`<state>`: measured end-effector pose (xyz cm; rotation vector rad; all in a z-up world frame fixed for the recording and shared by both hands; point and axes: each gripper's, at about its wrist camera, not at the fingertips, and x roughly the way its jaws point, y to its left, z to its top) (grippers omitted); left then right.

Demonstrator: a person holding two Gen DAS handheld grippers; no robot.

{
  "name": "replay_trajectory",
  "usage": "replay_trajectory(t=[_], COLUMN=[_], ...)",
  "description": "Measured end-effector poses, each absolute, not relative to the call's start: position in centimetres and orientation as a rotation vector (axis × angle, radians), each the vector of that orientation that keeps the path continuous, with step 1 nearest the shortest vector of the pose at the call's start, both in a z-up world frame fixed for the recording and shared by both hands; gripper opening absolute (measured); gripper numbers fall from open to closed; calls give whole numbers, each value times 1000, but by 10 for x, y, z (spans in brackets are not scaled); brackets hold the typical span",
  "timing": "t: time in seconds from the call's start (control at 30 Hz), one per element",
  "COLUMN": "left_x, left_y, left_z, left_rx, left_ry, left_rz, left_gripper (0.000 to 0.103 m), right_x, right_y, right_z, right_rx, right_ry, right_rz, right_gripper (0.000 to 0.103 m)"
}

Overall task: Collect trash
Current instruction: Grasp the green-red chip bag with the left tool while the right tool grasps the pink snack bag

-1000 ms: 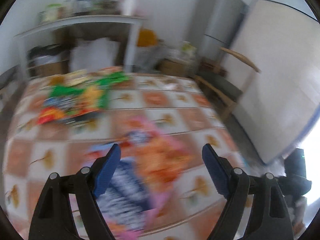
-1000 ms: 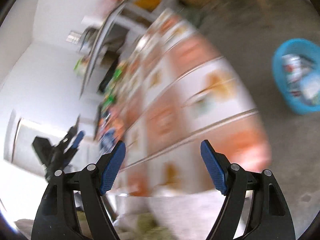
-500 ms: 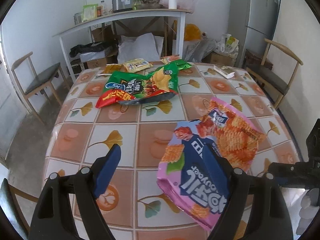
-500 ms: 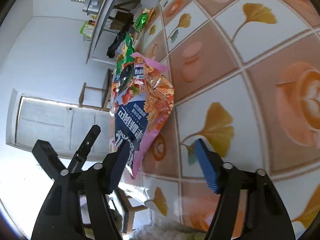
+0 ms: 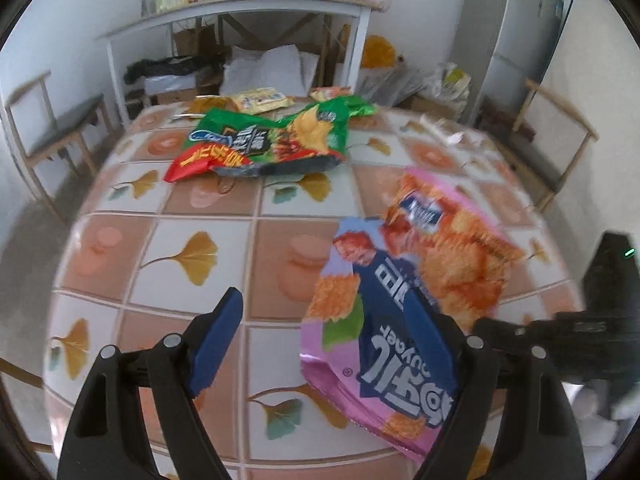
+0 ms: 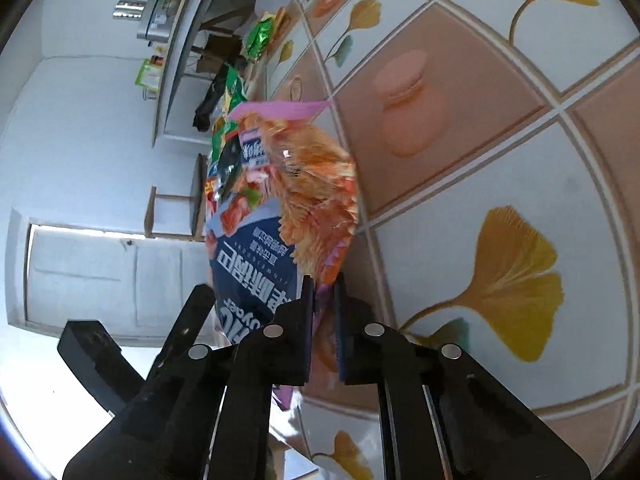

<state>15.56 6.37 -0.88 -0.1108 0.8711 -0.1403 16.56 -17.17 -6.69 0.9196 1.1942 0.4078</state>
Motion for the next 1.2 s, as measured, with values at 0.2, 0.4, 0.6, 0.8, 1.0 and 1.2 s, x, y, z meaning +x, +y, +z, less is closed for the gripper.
replay_trajectory(t=[0.2,0.4,0.6,0.8,1.0,1.2], left_x=[189,283,359,344,279,202], left_y=[102,161,175,153,129,120], left_z=[11,0,-31,-40,-37,-36], left_rx=[-212,-304,-162,10,50,-115], left_ry=[826,889,995,1022,1034,1038], left_rz=[-111,3,122,118,65,20], left_gripper=[80,71,48,27,26,27], right_x=[165,160,156,158,159,163], right_y=[-209,-242,-242,-241,-246,-241], right_z=[-63,-60,-65,-63,-59,-52], right_rx=[886,885,924,910,870,839], right_ry=[1191,1166,1155,1152,1155,1146], right_rz=[369,306,282,281,298,305], right_gripper=[7,7,7,7,7,7])
